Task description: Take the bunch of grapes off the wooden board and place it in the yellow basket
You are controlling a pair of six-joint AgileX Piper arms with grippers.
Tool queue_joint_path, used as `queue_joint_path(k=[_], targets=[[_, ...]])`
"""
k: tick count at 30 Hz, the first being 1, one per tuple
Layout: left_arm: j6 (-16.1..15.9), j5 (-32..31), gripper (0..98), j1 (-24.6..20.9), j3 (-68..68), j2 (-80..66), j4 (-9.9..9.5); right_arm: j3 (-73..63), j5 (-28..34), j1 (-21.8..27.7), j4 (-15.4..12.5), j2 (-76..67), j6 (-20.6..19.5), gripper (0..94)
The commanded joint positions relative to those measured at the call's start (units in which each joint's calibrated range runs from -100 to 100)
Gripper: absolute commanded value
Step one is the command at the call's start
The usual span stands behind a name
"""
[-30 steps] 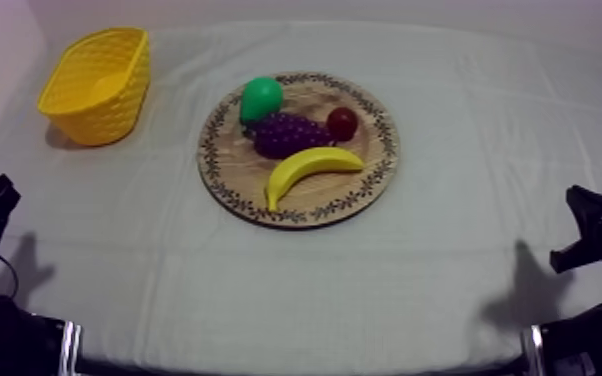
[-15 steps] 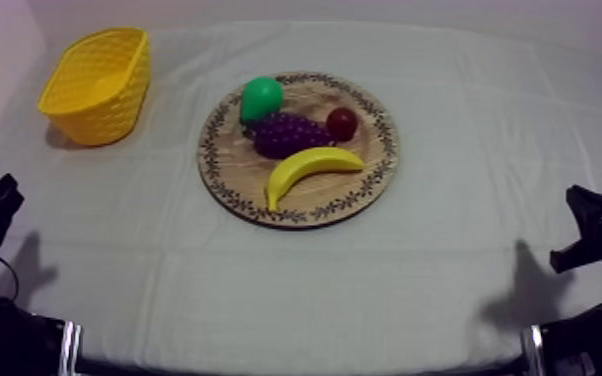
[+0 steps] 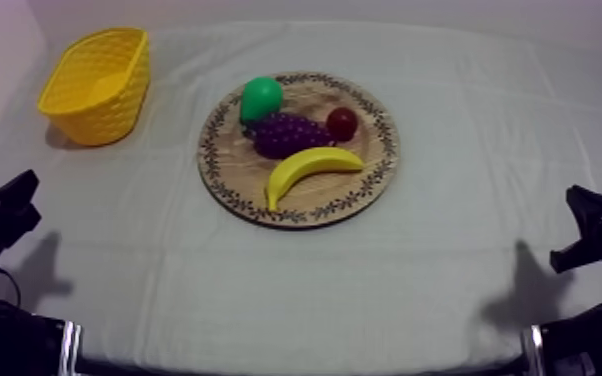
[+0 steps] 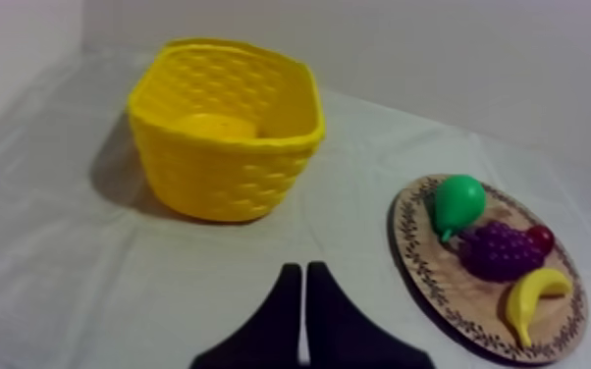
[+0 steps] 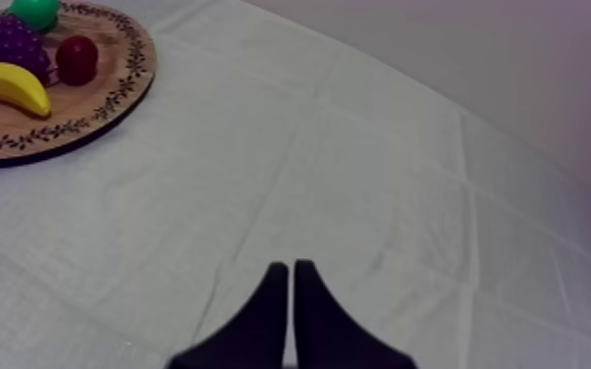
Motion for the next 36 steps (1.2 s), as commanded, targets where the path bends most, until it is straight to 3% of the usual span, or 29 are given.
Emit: queue_joint_path(k=[1, 7, 25, 31, 36], targets=[[1.4, -0.5, 0.0, 2.6, -0.9, 3.7, -0.51, 0.0, 0.0, 0.0, 0.0, 0.0, 0.0, 0.3], [0.7, 0.6, 0.0, 5.9, -9.4, 17.1, -1.32, 0.0, 0.0, 0.0, 0.0, 0.0, 0.0, 0.3], [-5.8, 8.5, 0.0, 14.3, -37.5, 51.7, -0.91, 0.0, 0.0, 0.0, 0.0, 0.0, 0.0, 0.3], [-14.2, 14.1, 0.0, 15.8, -48.9, 62.5, 2.80, 0.0, 0.0, 0.0, 0.0, 0.0, 0.0, 0.3], [-18.9, 21.7, 0.0, 16.4, -59.3, 71.8, 3.74, 0.0, 0.0, 0.0, 0.0, 0.0, 0.0, 0.3]])
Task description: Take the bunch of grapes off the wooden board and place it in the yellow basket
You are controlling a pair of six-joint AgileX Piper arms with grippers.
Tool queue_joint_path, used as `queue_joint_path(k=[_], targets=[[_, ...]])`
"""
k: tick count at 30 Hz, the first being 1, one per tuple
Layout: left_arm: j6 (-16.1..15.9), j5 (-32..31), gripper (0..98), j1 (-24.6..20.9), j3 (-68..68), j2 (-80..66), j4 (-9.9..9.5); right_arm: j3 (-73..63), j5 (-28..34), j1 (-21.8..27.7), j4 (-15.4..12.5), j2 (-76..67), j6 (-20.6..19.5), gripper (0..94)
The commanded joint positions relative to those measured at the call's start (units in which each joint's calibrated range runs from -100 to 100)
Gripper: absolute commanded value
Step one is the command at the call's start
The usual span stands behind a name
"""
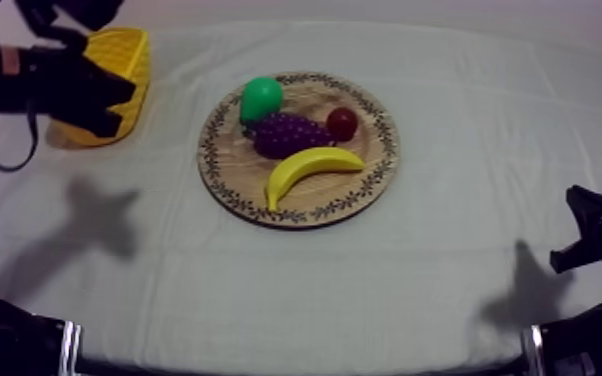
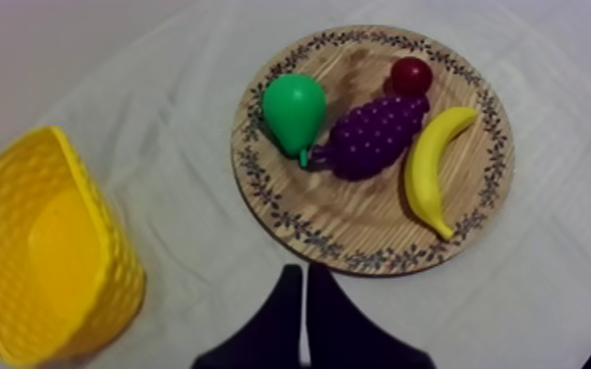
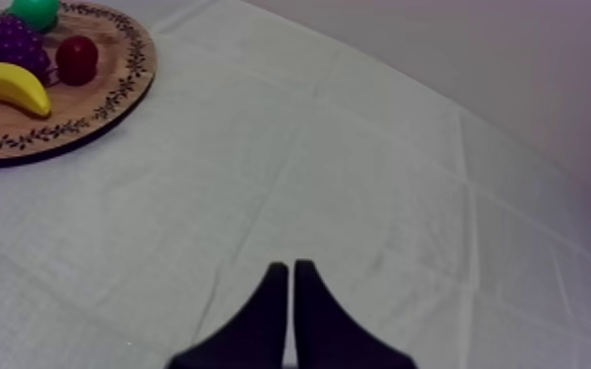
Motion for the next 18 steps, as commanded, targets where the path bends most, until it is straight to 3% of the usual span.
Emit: queue_joint_path(k=[1, 9, 18], targets=[[-4.0, 4.8, 0.0, 0.0, -7.7, 6.6, 0.16, 0.0, 0.0, 0.0, 0.0, 0.0, 0.0, 0.3], [-9.5, 14.8, 0.0, -0.2, -21.1, 18.2, -0.66, 0.0, 0.0, 0.0, 0.0, 0.0, 0.0, 0.3], [-13.3, 16.2, 0.0, 0.0, -30.1, 28.7, -2.98, 0.0, 0.0, 0.0, 0.0, 0.0, 0.0, 0.3]])
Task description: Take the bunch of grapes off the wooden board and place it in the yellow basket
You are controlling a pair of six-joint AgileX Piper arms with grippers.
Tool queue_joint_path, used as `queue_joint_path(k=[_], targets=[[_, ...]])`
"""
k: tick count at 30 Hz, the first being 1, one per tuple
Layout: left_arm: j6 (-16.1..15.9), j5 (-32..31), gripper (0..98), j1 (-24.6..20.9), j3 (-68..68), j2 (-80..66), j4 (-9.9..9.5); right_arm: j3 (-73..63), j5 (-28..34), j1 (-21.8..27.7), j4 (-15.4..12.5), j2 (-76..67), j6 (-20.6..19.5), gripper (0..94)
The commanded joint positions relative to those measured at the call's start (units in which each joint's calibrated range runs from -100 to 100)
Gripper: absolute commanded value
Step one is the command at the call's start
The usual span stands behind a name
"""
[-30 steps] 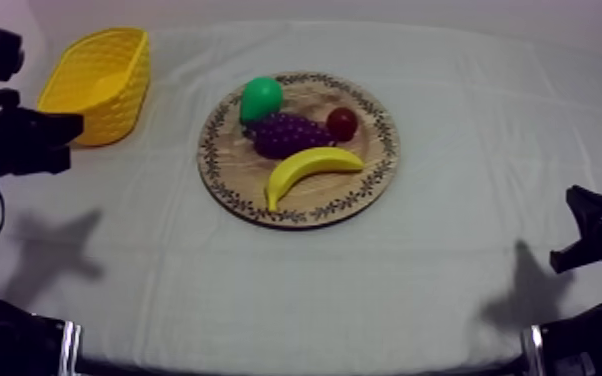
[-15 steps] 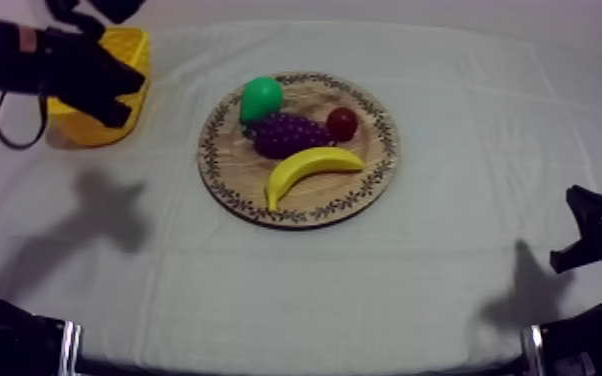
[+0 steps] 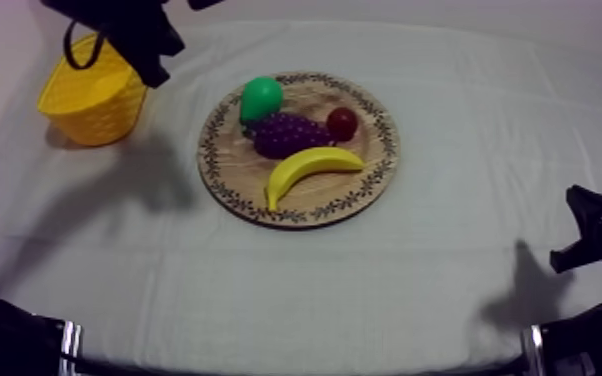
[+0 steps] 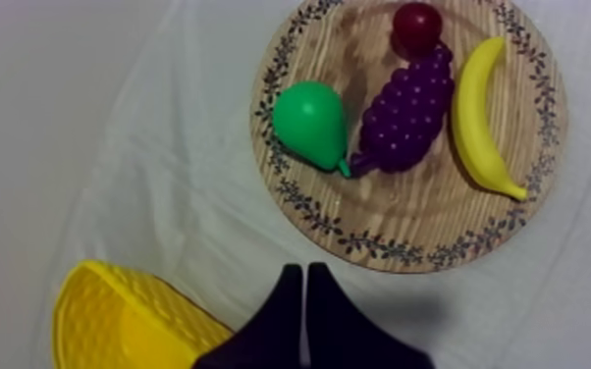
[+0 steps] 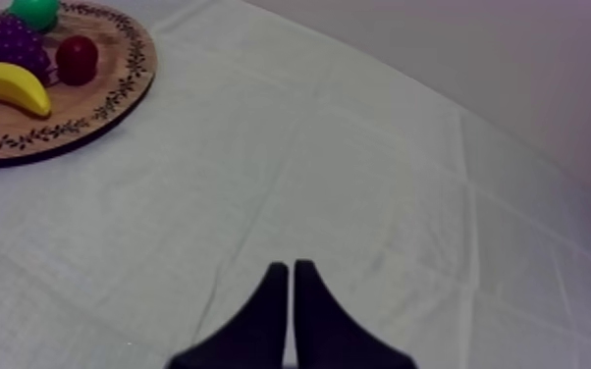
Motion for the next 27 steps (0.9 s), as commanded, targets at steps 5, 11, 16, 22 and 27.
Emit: queue_joint_path(k=[5, 11, 16, 22, 27], targets=[[-1.8, 0.1, 0.0, 0.9, -5.6, 6.9, -1.18, 0.0, 0.0, 0.0, 0.0, 0.0, 0.0, 0.3], [-3.3, 1.7, 0.0, 2.3, -11.9, 12.4, -1.41, 0.0, 0.0, 0.0, 0.0, 0.0, 0.0, 0.3], [-3.8, 4.2, 0.0, 4.0, -17.9, 17.1, -1.70, 0.0, 0.0, 0.0, 0.0, 0.0, 0.0, 0.3], [-3.6, 8.6, 0.1, 5.3, -25.5, 22.5, -2.39, 0.0, 0.0, 0.0, 0.0, 0.0, 0.0, 0.3], [-3.9, 11.5, 4.0, 5.6, -29.0, 25.7, -2.33, 0.0, 0.0, 0.0, 0.0, 0.0, 0.0, 0.3]])
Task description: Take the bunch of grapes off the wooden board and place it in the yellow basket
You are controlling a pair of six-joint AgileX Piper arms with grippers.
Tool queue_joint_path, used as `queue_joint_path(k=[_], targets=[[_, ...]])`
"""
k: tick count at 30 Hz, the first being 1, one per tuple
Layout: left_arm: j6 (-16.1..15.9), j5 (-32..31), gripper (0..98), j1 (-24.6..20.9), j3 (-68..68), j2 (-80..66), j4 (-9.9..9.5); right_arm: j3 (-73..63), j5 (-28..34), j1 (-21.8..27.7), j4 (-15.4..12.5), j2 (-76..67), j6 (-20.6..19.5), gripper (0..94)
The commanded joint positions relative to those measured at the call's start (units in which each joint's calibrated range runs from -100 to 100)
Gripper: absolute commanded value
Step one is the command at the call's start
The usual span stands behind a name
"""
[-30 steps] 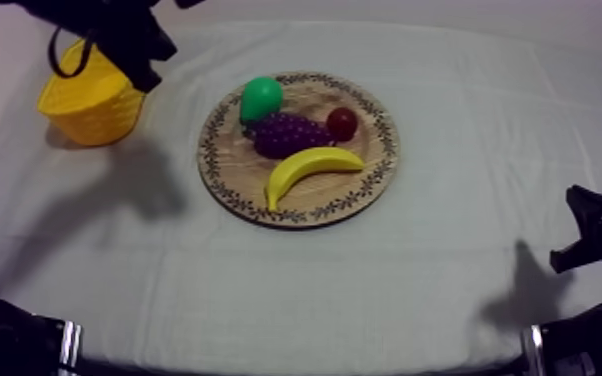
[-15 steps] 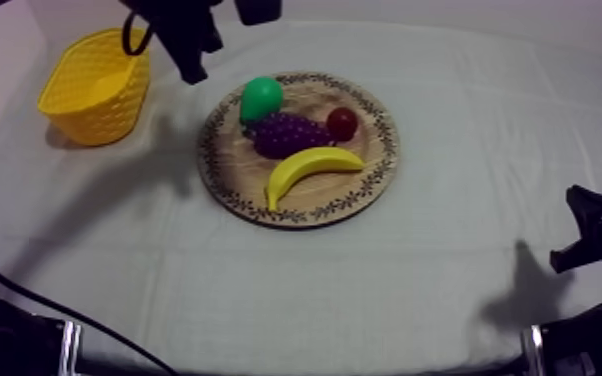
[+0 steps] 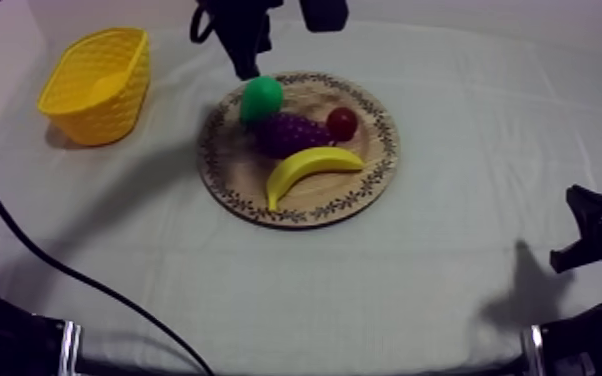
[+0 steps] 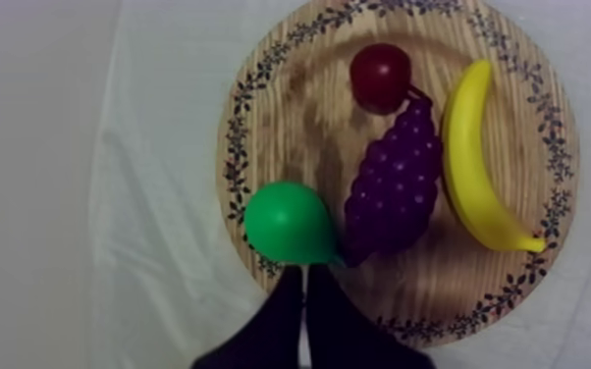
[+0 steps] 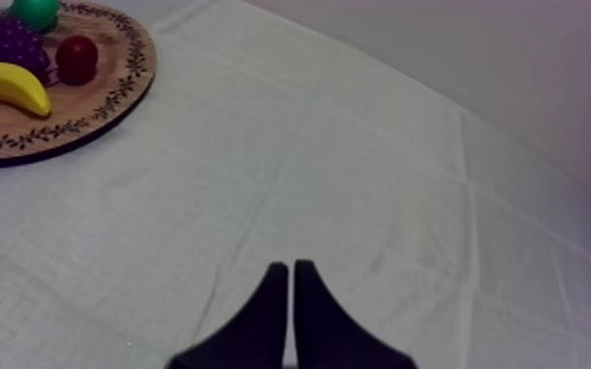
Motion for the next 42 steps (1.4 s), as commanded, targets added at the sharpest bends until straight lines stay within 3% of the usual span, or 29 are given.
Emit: queue_joint_path(k=[1, 14, 30, 42], targets=[[-0.1, 0.6, 5.3, 0.1, -0.8, 0.9, -0.01, 0.0, 0.0, 0.0, 0.0, 0.0, 0.0, 0.3], [-0.8, 3.9, 30.5, 1.2, -0.6, 1.8, -0.36, 0.0, 0.0, 0.0, 0.0, 0.0, 0.0, 0.3], [2.3, 3.8, 68.3, 1.7, 0.7, 3.3, -1.93, 0.0, 0.0, 0.0, 0.0, 0.0, 0.0, 0.3], [2.2, 2.5, 78.8, 2.2, 1.4, 5.4, -3.59, 0.0, 0.0, 0.0, 0.0, 0.0, 0.0, 0.3]])
